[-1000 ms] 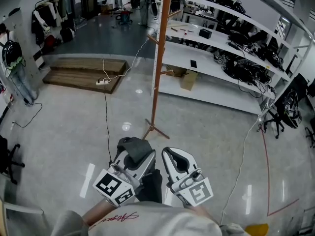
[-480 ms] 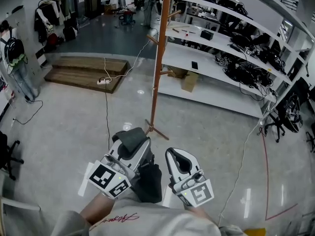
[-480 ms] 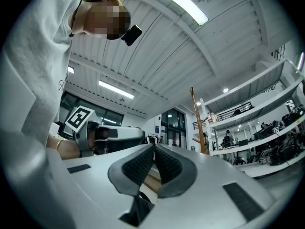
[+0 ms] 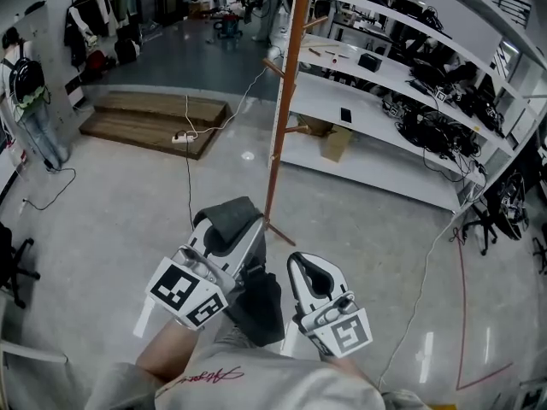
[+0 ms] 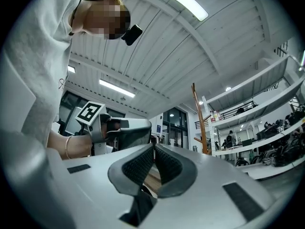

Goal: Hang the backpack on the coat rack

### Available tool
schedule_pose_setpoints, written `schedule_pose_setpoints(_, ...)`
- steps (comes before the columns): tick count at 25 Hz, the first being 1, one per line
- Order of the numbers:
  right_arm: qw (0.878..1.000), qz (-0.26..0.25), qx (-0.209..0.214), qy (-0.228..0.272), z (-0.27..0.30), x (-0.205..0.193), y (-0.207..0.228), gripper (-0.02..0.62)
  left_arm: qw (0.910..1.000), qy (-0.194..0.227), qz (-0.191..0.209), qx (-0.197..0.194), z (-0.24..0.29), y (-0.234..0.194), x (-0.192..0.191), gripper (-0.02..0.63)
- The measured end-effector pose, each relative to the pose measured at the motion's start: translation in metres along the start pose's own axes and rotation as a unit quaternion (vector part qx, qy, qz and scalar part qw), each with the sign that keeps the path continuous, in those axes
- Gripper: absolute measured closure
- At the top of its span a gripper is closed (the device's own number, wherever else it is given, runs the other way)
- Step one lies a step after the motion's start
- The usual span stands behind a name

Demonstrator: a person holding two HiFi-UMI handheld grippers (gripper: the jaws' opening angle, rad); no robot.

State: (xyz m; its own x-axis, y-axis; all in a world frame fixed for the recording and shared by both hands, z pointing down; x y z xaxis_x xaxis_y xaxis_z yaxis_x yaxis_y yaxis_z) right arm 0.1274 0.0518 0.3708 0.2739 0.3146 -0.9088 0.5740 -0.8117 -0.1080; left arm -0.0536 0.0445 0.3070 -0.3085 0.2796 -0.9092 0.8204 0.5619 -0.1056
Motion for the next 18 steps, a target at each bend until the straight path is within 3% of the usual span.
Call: schedule_pose_setpoints(18,1.000,-0.023,-0.016,0.015,0.129,-0.064,0.102,0.572,0.9980,-0.041,-0.044,-0.021,0.084,-0.143,-0.048,0.512)
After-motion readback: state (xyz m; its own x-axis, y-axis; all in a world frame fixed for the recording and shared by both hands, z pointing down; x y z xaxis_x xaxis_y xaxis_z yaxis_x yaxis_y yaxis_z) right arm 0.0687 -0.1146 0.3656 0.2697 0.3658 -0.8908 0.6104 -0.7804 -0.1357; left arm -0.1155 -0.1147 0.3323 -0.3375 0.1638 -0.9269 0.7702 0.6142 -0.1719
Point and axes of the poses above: the fingertips, and each gripper's own axes: z forward along the fingers, y to its right, x out of its top, the point moved 8 cm from there along -z, backward along the fingers, and after that the axes turned 9 degrees about y, right-handed, at the moved point
